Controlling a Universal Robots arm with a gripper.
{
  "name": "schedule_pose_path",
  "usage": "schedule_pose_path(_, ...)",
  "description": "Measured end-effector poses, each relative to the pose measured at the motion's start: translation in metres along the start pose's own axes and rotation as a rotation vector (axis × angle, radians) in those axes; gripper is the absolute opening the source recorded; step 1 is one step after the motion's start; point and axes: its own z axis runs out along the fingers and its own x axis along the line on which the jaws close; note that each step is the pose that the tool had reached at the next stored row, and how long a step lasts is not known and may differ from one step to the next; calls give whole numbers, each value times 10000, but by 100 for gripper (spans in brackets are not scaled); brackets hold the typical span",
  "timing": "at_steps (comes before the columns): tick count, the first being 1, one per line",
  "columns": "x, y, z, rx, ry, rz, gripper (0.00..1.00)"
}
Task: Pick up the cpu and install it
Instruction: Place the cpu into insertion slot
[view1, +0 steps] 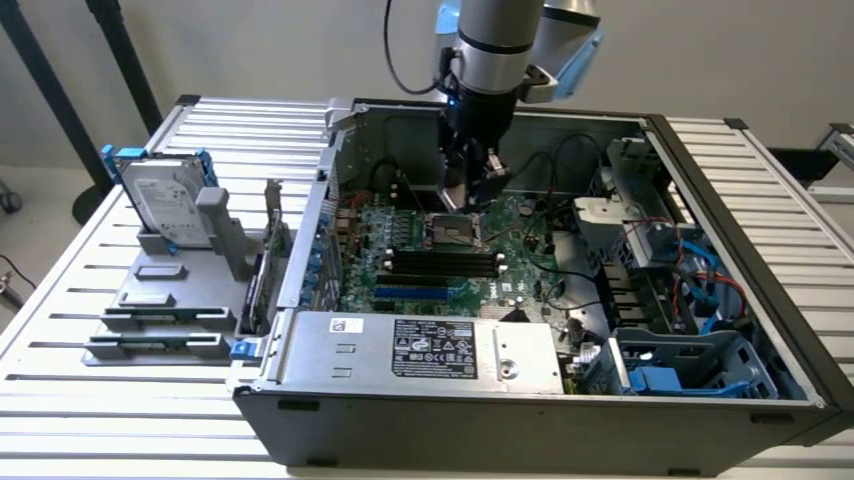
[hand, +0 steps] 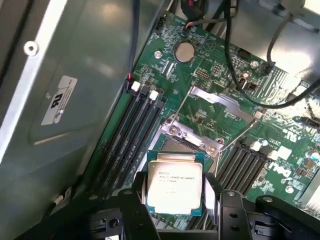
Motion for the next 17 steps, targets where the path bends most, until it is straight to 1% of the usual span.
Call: schedule_pose_path(17,-10,2,155,-203,37,3078,55)
